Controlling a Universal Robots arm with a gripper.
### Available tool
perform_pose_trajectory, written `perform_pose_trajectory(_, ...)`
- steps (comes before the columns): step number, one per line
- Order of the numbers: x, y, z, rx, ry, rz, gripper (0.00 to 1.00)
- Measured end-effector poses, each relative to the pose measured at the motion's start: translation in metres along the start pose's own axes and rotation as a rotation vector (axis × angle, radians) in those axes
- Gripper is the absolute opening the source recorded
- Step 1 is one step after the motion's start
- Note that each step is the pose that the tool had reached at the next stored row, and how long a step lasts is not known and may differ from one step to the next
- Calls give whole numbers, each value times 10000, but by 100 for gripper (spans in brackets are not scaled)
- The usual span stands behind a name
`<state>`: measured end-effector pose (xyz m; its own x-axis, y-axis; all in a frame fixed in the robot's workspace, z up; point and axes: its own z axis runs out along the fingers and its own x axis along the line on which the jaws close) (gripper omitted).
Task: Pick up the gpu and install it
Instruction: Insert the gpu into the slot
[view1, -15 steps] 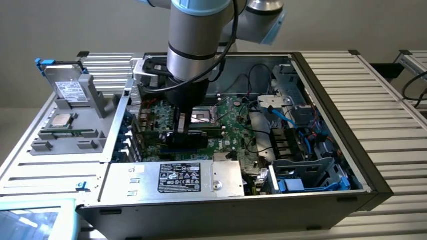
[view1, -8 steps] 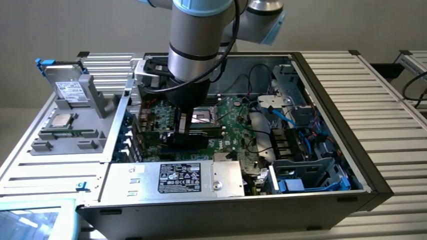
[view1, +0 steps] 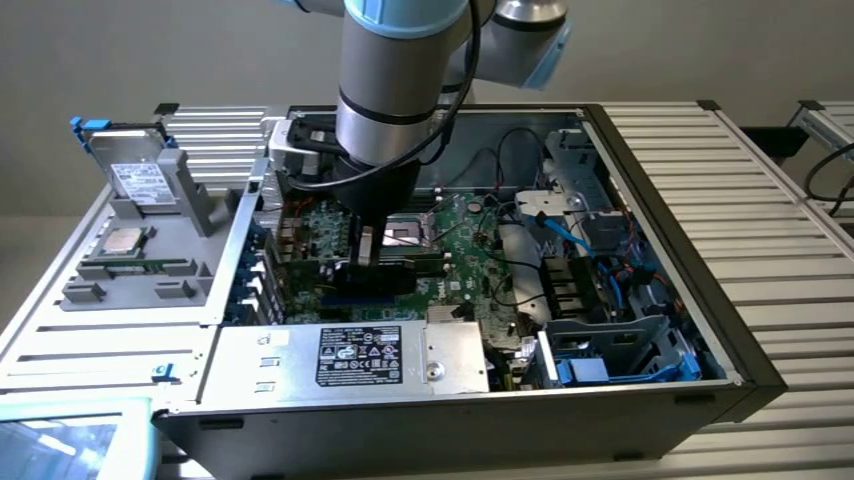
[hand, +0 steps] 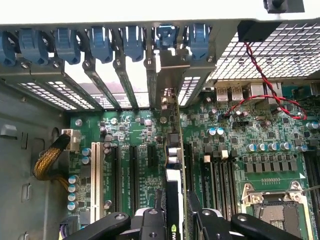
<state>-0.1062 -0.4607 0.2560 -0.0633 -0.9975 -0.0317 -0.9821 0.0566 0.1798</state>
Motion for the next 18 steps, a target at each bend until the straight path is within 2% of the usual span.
perform_pose_trajectory(8, 29, -2, 0, -32, -8, -1, 28)
perform_pose_trajectory(13, 44, -7, -2, -174, -12, 1, 28)
perform_pose_trajectory(18, 71, -32, -8, -189, -19, 5, 28)
